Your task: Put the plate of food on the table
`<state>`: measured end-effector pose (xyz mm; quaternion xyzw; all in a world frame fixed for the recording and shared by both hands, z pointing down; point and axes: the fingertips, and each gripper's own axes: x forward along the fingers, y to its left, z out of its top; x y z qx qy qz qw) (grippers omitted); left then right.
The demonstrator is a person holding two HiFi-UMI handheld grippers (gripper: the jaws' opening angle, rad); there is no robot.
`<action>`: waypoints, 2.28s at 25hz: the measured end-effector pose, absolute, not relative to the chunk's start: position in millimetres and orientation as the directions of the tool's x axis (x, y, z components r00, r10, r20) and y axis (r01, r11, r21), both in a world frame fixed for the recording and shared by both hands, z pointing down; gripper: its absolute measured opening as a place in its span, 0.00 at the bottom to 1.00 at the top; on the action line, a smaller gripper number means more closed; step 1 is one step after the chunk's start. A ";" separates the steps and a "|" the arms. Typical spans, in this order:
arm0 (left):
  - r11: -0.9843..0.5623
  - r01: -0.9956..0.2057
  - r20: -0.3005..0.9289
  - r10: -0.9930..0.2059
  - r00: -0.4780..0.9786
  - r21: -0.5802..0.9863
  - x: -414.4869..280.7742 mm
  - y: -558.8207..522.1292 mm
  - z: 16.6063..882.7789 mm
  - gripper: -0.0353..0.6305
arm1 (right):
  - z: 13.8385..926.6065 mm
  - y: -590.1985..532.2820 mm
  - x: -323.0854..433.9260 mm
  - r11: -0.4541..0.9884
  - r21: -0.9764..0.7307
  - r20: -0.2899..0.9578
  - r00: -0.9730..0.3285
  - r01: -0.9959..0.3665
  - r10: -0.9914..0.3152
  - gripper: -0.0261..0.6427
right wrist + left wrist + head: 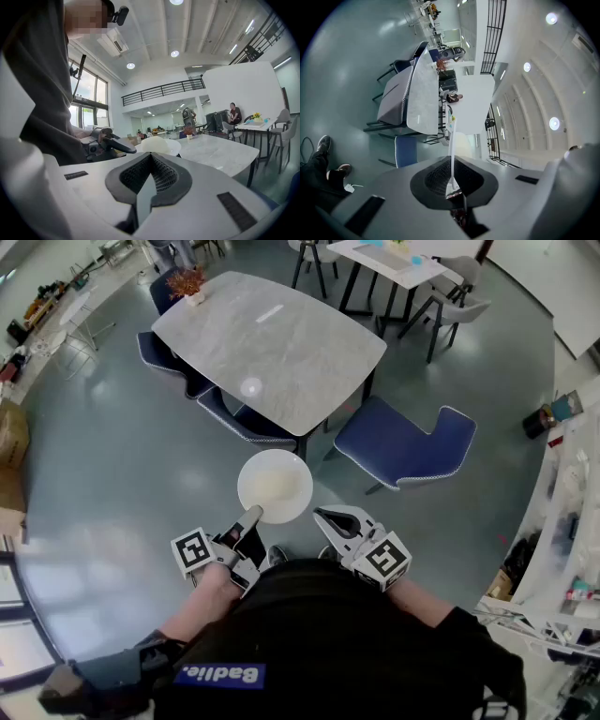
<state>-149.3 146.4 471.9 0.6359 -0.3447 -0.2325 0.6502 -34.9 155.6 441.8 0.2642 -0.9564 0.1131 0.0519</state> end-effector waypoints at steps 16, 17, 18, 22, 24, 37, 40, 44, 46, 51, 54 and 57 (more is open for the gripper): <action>0.094 -0.135 0.160 -0.745 0.648 0.986 -142.1 146.6 472.4 0.08 | 435.9 156.9 -25.9 0.831 -0.206 0.129 -0.856 -0.517 -0.500 0.05; 0.094 -0.134 0.159 -0.746 0.646 0.986 -140.5 146.2 472.2 0.08 | 436.1 156.3 -23.3 0.830 -0.205 0.126 -0.855 -0.518 -0.502 0.05; 0.095 -0.134 0.159 -0.749 0.643 0.986 -138.7 145.5 472.2 0.08 | 436.4 155.5 -20.0 0.829 -0.206 0.125 -0.854 -0.521 -0.505 0.05; 0.094 -0.138 0.160 -0.762 0.627 0.986 -130.9 142.0 474.6 0.08 | 438.0 149.9 -3.7 0.818 -0.204 0.117 -0.843 -0.537 -0.524 0.05; 0.092 -0.145 0.163 -0.769 0.618 0.985 -125.9 140.5 477.8 0.08 | 440.2 148.4 4.7 0.819 -0.203 0.126 -0.844 -0.537 -0.522 0.05; 0.100 -0.127 0.155 -0.802 0.577 0.987 -91.8 128.3 488.0 0.08 | 454.8 129.9 46.5 0.830 -0.200 0.134 -0.854 -0.521 -0.503 0.05; 0.100 -0.123 0.153 -0.804 0.575 0.987 -93.8 115.2 490.6 0.08 | 457.8 117.4 45.9 0.829 -0.199 0.140 -0.852 -0.524 -0.505 0.05; 0.104 -0.117 0.153 -0.799 0.582 0.988 -98.5 91.5 495.8 0.08 | 459.2 97.1 43.0 0.824 -0.195 0.154 -0.846 -0.532 -0.510 0.05; 0.101 -0.115 0.150 -0.794 0.589 0.988 -103.1 73.8 495.8 0.08 | 459.4 82.0 39.1 0.817 -0.192 0.162 -0.839 -0.544 -0.520 0.05; 0.094 -0.123 0.150 -0.777 0.611 0.988 -123.2 20.5 498.3 0.08 | 458.1 38.3 18.8 0.804 -0.171 0.176 -0.821 -0.569 -0.544 0.05; 0.093 -0.116 0.145 -0.768 0.624 0.989 -138.0 -17.7 499.4 0.08 | 457.5 6.7 3.9 0.787 -0.171 0.184 -0.804 -0.593 -0.566 0.05; 0.088 -0.112 0.140 -0.761 0.634 0.990 -155.0 -56.5 504.7 0.08 | 459.5 -23.9 -8.8 0.760 -0.178 0.196 -0.779 -0.625 -0.595 0.05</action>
